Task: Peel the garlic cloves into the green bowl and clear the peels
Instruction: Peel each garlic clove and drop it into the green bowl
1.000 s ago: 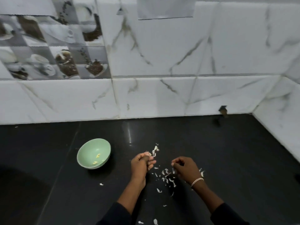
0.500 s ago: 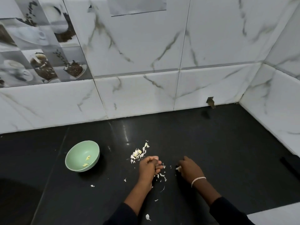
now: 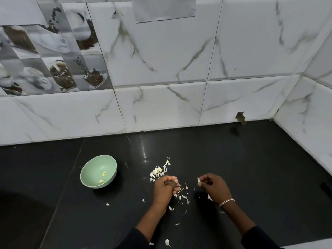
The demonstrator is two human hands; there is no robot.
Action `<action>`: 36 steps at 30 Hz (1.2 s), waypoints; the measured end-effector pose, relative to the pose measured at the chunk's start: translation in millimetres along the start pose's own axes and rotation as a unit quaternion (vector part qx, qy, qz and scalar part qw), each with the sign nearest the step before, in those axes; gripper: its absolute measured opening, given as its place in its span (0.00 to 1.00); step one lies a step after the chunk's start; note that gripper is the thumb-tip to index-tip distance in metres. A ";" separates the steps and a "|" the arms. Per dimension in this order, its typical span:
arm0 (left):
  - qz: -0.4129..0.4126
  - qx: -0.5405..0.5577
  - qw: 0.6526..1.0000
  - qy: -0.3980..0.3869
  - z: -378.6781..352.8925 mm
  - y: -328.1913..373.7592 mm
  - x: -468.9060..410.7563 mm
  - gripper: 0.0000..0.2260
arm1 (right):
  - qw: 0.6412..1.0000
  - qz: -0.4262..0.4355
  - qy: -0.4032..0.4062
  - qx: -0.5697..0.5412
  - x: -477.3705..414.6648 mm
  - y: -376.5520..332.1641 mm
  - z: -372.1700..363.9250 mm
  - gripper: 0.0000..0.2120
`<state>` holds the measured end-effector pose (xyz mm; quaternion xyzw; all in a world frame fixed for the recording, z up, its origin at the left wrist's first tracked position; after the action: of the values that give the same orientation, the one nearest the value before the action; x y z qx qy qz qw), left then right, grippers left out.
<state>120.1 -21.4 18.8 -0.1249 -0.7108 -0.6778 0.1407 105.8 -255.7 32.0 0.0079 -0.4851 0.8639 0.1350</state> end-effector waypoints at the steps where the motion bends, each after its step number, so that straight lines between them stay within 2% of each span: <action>1: -0.005 -0.009 1.000 -0.010 -4.1 0.6 -0.5 0.03 | 0.999 0.000 -0.006 -0.033 1.6 -4.4 -0.8 0.06; 6: -0.015 -0.044 0.996 -0.076 -33.0 -0.3 7.9 0.04 | 0.990 -0.012 -0.075 -0.122 15.5 -24.6 -17.4 0.02; 10: -0.037 -0.062 0.993 -0.098 -46.6 1.6 13.3 0.03 | 0.989 0.008 -0.090 -0.113 22.6 -32.4 -24.7 0.07; 14: -0.053 -0.082 0.991 -0.091 -45.2 7.2 15.4 0.04 | 0.993 0.009 -0.082 -0.082 23.1 -30.8 -25.2 0.05; 20: -0.092 -0.225 0.965 -0.094 -47.6 13.0 18.4 0.06 | 0.999 0.021 -0.036 -0.006 27.0 -27.3 -27.5 0.05; 22: -0.086 -0.234 0.965 -0.083 -45.5 11.3 18.3 0.06 | 1.000 0.023 -0.020 -0.003 28.5 -28.5 -27.6 0.05; 24: -0.078 -0.221 0.969 -0.084 -45.0 9.7 18.6 0.07 | 0.999 0.008 -0.021 -0.043 30.3 -26.1 -29.8 0.06; 27: -0.070 -0.193 0.974 -0.089 -44.8 11.3 20.6 0.07 | 0.985 -0.039 -0.022 -0.165 35.0 -21.6 -33.1 0.05; 29: -0.052 -0.141 0.984 -0.093 -45.7 10.6 21.7 0.08 | 0.969 -0.068 -0.020 -0.237 38.2 -21.2 -35.8 0.03; 31: -0.014 -0.050 0.994 -0.099 -46.9 7.4 23.4 0.08 | 0.961 -0.090 -0.003 -0.263 37.7 -17.3 -30.9 0.03; 33: 0.019 0.034 0.994 -0.105 -45.0 4.5 24.4 0.07 | 0.975 -0.090 0.026 -0.204 32.7 -7.8 -15.8 0.04; 36: 0.050 0.102 0.987 -0.111 -35.9 0.9 26.5 0.05 | 0.997 -0.057 0.041 0.014 21.1 10.1 6.9 0.06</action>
<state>96.9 -57.6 31.0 -0.2195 -0.7803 -0.5758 0.1067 82.3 -261.7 30.3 0.0020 -0.4654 0.8612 0.2041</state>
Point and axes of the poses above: each hand's wrist, its own x-axis away from the middle knuckle, its own z-axis out of the back of the hand, y = z × x, the point moved 10 cm from there along -x, towards the middle knuckle, and after that the axes turned 1 degree about y, right-handed, at the moved point
